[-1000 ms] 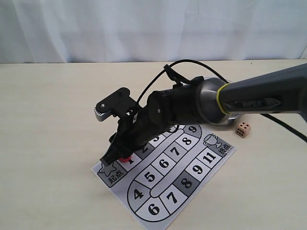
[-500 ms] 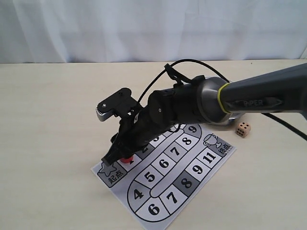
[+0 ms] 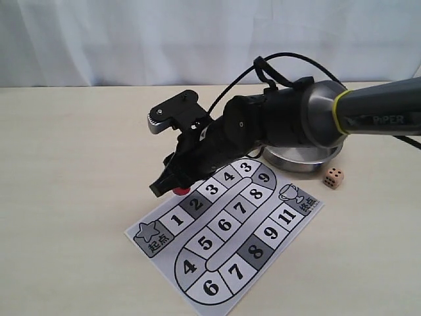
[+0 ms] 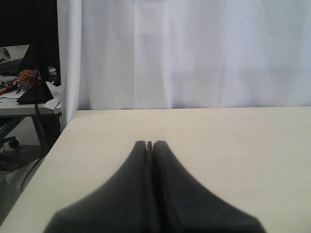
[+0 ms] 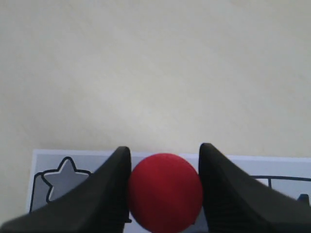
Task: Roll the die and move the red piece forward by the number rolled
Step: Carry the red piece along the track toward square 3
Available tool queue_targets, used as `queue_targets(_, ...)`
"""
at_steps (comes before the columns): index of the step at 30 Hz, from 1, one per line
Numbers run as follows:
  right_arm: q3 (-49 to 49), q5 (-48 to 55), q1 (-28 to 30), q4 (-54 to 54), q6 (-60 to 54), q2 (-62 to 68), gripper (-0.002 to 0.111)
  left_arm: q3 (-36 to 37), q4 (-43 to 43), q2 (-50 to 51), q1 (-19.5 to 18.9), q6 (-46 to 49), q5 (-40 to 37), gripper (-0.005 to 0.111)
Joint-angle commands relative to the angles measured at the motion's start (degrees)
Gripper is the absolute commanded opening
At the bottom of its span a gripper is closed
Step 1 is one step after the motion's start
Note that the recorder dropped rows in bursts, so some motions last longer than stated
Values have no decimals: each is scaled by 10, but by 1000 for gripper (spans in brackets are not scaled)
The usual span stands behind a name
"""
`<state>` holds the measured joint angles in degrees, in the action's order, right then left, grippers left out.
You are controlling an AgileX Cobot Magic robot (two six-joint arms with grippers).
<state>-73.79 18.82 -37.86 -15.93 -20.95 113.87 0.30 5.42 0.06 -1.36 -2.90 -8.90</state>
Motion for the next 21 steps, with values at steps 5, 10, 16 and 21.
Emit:
queue_targets(5, -1, 1, 6, 21, 4, 30, 4, -3, -1, -1, 0, -1, 6, 0)
queue_targets(10, -1, 7, 6, 23, 4, 56, 4, -3, -1, -1, 0, -1, 8, 0)
queue_targets(16, -1, 7, 6, 23, 4, 48, 4, -3, -1, -1, 0, -1, 8, 0)
queue_targets(21, -1, 2, 22, 32, 14, 26, 4, -3, -1, -1, 0, -1, 8, 0)
